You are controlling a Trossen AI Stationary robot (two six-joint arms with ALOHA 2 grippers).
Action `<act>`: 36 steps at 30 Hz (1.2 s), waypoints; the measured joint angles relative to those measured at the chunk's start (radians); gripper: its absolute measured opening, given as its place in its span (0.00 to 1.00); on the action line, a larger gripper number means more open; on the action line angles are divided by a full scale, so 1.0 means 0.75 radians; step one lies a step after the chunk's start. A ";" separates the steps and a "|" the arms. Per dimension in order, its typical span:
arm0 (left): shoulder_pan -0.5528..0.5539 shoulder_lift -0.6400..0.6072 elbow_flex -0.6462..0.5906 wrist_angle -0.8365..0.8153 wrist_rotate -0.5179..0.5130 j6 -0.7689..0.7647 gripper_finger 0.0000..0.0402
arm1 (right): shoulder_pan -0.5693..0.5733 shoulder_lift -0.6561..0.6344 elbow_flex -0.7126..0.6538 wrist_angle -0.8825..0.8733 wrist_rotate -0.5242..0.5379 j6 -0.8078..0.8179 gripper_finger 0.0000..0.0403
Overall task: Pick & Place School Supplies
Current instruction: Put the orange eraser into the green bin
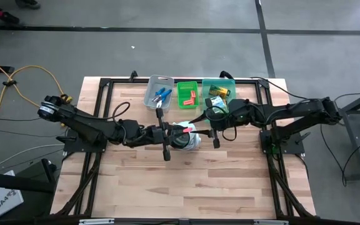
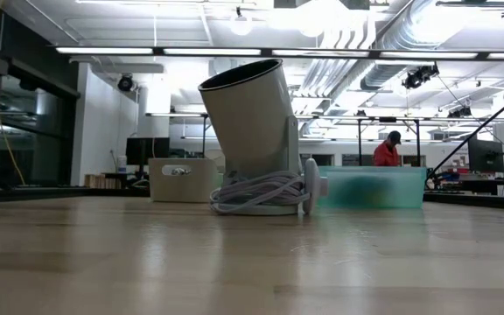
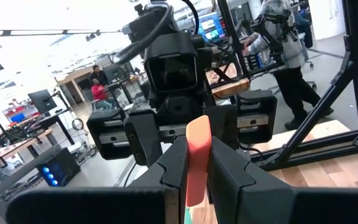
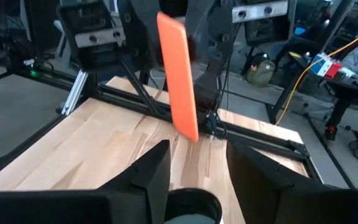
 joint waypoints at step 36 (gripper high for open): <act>0.024 0.001 0.000 -0.009 0.001 -0.001 0.10 | -0.001 -0.002 0.000 0.098 -0.074 -0.032 0.07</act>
